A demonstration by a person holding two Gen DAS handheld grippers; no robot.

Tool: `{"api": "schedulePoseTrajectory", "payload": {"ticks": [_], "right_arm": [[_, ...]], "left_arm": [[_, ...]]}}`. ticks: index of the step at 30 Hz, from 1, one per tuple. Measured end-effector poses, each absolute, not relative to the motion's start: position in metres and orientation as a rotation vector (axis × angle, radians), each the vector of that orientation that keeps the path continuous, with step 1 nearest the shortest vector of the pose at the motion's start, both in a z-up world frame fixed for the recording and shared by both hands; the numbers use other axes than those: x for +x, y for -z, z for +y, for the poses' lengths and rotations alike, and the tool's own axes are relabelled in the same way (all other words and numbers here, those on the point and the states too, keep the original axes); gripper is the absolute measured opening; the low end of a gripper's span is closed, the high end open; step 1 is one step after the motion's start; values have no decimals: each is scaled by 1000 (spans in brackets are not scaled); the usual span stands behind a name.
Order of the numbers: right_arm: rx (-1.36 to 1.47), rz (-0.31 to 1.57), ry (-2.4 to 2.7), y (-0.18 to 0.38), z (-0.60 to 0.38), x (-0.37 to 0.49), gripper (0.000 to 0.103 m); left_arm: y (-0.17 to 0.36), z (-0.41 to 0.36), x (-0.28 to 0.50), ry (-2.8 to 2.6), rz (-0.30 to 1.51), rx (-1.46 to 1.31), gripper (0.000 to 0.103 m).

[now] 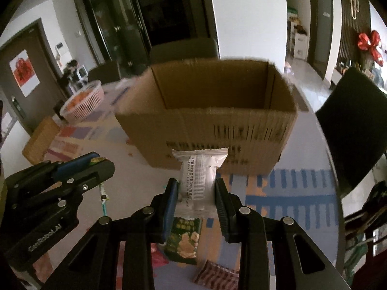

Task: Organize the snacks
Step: 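Carry the lollipop and pastry into the box and open both tools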

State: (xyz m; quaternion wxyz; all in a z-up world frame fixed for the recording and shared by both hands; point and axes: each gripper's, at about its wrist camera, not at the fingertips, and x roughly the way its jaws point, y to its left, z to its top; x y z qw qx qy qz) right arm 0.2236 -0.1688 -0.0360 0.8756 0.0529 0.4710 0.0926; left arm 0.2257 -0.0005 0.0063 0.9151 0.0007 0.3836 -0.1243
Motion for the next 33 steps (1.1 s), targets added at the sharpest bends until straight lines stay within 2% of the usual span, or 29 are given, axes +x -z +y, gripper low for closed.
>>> {"api": "schedulePoseTrajectory", "payload": {"ticks": [9, 18, 33], "right_arm": [[120, 861, -195, -17, -177, 224, 32], [101, 799, -173, -47, -181, 245, 32], [57, 835, -146, -40, -178, 302, 32]], "left_arm": [[-55, -9, 229, 269, 673, 22, 26], [-85, -7, 250, 252, 601, 36, 26], [-76, -6, 321, 248, 674, 63, 26]]}}
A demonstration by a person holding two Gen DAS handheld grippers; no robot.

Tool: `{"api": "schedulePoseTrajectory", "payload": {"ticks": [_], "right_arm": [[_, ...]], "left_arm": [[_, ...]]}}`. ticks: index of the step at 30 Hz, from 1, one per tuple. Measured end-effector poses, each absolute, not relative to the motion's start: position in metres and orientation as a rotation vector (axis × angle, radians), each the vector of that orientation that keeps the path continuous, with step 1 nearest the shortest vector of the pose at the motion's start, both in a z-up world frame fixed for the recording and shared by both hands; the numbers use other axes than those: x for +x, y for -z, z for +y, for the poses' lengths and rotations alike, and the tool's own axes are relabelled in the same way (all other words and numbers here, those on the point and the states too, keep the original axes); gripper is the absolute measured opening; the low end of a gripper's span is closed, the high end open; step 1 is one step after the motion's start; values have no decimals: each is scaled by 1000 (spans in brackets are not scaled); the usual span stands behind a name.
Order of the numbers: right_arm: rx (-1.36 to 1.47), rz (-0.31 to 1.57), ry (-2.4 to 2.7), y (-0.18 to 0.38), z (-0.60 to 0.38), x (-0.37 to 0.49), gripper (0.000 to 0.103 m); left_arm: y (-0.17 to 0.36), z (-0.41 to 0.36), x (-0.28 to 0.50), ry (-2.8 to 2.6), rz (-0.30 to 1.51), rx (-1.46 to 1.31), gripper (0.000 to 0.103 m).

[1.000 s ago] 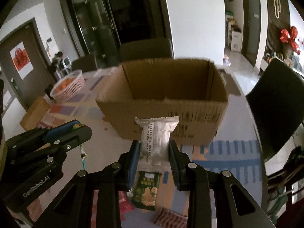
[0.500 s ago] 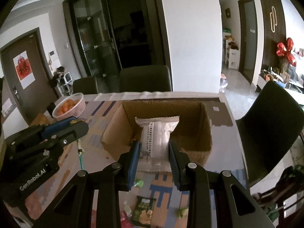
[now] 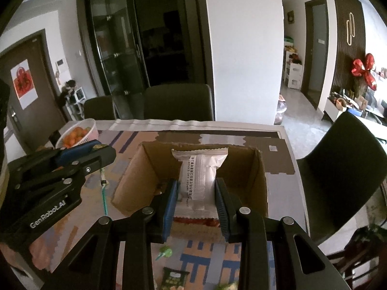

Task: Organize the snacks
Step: 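Carry the lollipop and pastry into the box and open both tools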

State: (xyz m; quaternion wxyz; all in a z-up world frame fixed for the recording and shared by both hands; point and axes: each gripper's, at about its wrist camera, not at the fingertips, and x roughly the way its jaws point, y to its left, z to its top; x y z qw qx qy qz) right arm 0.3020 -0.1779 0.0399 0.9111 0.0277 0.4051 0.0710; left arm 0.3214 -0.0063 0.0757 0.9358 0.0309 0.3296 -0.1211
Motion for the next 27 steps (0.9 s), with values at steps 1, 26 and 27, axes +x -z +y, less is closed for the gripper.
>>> {"api": "schedulePoseTrajectory", "payload": {"ticks": [1, 26, 27], "right_arm": [[54, 840, -144, -39, -178, 306, 32], [59, 829, -143, -29, -186, 240, 49], [60, 831, -148, -28, -186, 234, 49]], "left_arm": [[-74, -7, 324, 249, 680, 65, 26], [-60, -3, 237, 212, 648, 76, 56], [-58, -3, 230, 211, 649, 80, 56]]}}
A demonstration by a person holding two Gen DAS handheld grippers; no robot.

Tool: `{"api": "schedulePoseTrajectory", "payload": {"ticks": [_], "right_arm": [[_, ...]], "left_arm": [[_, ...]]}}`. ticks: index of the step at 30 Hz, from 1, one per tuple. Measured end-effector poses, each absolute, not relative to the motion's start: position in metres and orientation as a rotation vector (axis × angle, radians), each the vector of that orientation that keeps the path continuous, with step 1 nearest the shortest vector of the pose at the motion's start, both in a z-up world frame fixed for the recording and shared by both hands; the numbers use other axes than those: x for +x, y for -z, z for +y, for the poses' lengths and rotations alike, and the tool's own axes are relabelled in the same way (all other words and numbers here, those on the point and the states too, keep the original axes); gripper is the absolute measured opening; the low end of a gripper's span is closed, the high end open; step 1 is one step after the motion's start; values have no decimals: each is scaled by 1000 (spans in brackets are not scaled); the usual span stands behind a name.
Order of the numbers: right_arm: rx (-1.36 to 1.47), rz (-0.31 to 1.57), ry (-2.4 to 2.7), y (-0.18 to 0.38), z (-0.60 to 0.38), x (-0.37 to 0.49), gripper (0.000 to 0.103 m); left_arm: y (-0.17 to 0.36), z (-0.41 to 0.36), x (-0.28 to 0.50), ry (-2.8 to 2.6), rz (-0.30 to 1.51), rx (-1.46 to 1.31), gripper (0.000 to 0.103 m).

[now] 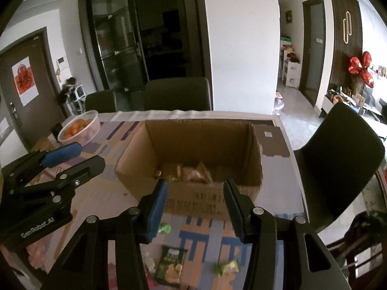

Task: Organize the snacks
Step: 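Carry the lollipop and pastry into the box and open both tools, then move both tools back to the pile and close the right tool on the striped wafer bar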

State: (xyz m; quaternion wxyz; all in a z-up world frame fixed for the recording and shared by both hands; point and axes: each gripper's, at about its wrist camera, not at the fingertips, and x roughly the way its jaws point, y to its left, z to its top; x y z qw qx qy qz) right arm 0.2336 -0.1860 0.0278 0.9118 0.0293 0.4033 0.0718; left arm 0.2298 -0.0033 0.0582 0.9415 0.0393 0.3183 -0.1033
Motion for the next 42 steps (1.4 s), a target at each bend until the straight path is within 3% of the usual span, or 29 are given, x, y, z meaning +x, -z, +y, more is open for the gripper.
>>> {"api": "schedulePoseTrajectory", "payload": {"ticks": [16, 42], "right_arm": [[-102, 1072, -293, 21, -171, 181, 53], [-435, 1419, -451, 125, -157, 138, 53]], "left_arm": [[-2, -4, 163, 225, 813, 118, 60], [114, -27, 157, 317, 1175, 246, 63]]}}
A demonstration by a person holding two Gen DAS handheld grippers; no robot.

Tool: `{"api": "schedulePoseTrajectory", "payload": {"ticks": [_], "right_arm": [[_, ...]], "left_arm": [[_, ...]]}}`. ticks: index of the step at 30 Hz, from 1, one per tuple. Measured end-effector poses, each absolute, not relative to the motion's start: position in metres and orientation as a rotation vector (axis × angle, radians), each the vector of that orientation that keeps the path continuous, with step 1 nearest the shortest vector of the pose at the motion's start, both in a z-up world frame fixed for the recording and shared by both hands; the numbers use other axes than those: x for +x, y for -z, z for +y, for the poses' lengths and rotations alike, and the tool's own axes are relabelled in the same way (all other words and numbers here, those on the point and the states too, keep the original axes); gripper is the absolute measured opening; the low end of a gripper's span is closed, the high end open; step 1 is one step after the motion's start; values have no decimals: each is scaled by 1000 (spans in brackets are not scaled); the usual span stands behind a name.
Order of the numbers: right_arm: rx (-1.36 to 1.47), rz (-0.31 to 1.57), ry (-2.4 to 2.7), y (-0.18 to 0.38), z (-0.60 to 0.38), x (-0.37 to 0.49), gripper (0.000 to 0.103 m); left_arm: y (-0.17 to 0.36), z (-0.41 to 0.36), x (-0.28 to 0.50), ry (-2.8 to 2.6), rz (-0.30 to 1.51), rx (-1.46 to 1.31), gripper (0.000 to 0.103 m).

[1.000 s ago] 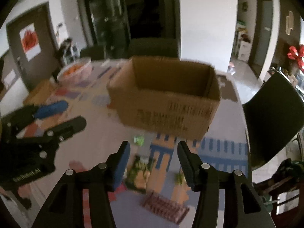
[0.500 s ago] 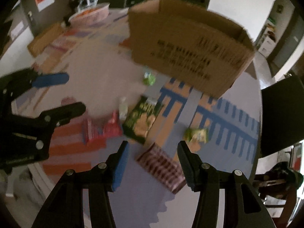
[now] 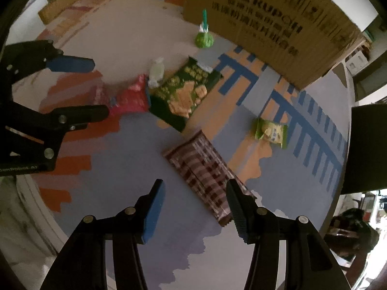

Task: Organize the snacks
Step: 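Move both tools back to the pile and close the right tool on the striped wafer bar, then grasp the red hawthorn bag with the left tool while the right tool carries the wafer bar into the box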

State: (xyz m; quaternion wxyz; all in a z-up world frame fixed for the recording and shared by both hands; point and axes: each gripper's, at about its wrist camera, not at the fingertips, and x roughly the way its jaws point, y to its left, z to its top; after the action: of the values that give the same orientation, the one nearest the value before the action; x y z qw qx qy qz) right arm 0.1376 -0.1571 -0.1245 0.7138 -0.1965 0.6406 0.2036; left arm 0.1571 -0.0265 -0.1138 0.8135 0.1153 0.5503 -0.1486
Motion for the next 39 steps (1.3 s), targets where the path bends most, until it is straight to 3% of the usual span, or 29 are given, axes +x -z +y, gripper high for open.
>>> {"api": "schedulePoseTrajectory", "payload": {"ticks": [10, 22, 28, 32, 39], "right_arm": [[-470, 1415, -449, 139, -158, 146, 55], [-281, 1415, -445, 142, -172, 165, 55], [-258, 1384, -416, 142, -169, 163, 43], [-252, 1361, -391, 141, -171, 156, 36], [-238, 1306, -368, 123, -172, 154, 36]], "left_arm": [[132, -28, 171, 318, 1225, 223, 63], [137, -30, 181, 326, 1237, 161, 57], [135, -29, 178, 320, 1225, 143, 42], [134, -27, 174, 321, 1222, 127, 41], [117, -24, 164, 315, 1177, 70, 40]]}}
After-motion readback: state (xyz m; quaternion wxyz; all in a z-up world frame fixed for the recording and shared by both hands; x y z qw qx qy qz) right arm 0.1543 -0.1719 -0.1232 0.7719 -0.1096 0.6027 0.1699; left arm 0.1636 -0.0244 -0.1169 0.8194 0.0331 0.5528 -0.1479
